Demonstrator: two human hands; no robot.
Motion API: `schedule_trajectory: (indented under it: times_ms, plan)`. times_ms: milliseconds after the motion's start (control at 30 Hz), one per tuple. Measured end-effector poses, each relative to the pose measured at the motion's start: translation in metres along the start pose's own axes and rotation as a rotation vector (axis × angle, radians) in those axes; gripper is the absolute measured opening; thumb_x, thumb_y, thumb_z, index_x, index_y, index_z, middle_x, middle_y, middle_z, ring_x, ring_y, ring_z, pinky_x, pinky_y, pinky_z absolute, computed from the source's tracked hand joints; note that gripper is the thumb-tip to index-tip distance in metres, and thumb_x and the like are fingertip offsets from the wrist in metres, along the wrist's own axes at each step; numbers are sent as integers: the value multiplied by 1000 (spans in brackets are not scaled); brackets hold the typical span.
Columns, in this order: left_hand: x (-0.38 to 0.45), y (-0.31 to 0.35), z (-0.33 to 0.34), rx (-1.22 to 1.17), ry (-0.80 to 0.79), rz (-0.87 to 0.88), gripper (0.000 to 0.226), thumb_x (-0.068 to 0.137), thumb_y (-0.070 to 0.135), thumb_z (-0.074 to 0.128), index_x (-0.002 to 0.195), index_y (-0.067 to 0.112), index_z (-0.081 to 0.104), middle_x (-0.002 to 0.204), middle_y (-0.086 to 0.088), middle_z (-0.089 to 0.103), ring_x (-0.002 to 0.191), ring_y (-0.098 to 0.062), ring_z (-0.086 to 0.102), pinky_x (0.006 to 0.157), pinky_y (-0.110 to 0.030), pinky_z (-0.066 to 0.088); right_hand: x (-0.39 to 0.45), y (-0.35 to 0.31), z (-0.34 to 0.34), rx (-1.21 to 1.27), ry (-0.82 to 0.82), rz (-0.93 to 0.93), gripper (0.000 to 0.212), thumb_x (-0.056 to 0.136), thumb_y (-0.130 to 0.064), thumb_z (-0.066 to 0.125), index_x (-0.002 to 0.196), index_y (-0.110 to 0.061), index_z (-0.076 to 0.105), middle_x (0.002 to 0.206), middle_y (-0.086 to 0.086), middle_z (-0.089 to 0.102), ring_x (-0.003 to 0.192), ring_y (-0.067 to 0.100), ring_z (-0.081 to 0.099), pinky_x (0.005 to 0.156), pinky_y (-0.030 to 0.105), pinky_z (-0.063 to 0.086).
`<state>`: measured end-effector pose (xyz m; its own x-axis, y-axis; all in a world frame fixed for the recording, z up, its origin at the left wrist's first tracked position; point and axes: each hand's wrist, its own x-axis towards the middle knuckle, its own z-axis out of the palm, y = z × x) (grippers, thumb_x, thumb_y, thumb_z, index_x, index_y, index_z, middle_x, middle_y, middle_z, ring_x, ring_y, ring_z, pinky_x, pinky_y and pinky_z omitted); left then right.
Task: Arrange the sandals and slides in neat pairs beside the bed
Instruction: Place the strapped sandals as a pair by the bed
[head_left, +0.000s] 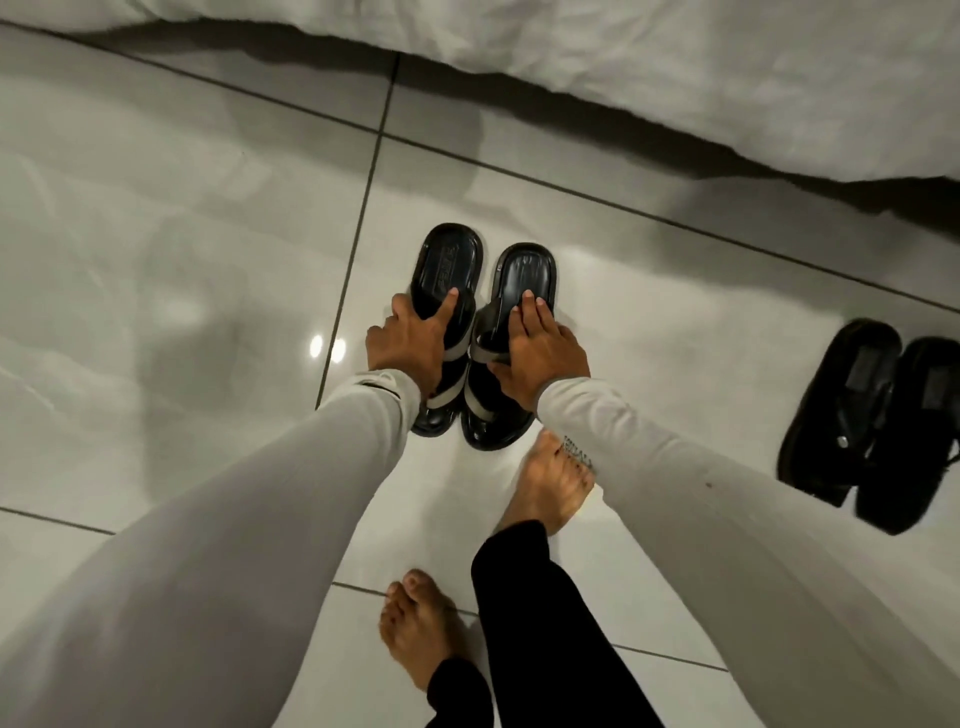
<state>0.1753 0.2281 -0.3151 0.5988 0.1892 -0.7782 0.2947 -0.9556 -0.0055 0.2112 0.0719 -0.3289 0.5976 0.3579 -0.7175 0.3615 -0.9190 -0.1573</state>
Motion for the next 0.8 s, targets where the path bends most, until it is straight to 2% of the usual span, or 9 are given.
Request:
schedule_trajectory:
  times_ms: [400, 500, 667, 800]
  plan:
    - [21, 16, -31, 64, 6, 27, 101, 89, 26, 73, 160, 39, 2, 135, -21, 38, 106, -36, 63, 91, -46, 55, 19, 23, -23, 30, 1, -4, 82, 97, -45, 53, 160, -8, 15, 169, 13, 0, 157, 27, 3, 125, 43, 20]
    - [17, 15, -33, 20, -24, -1, 102, 87, 26, 74, 160, 37, 3, 137, -20, 38, 107, -36, 63, 88, -46, 53, 16, 24, -29, 33, 9, 11, 87, 94, -46, 58, 160, -10, 14, 169, 14, 1, 156, 29, 2, 125, 45, 20]
    - [-35, 24, -29, 16, 1, 7, 106, 84, 48, 72, 161, 30, 1, 151, -24, 31, 124, -42, 52, 99, -50, 48, -26, 36, -42, 37, 36, 89, 96, 88, -50, 65, 160, -15, 12, 167, 18, 5, 155, 35, 1, 123, 51, 19]
    - [-105, 50, -37, 11, 50, 106, 103, 85, 63, 62, 162, 25, 3, 165, -24, 10, 148, -45, 25, 116, -55, 35, -93, 56, -59, 21, 18, 164, 94, 91, -56, 57, 161, -17, 8, 168, 17, 0, 155, 36, -1, 123, 52, 16]
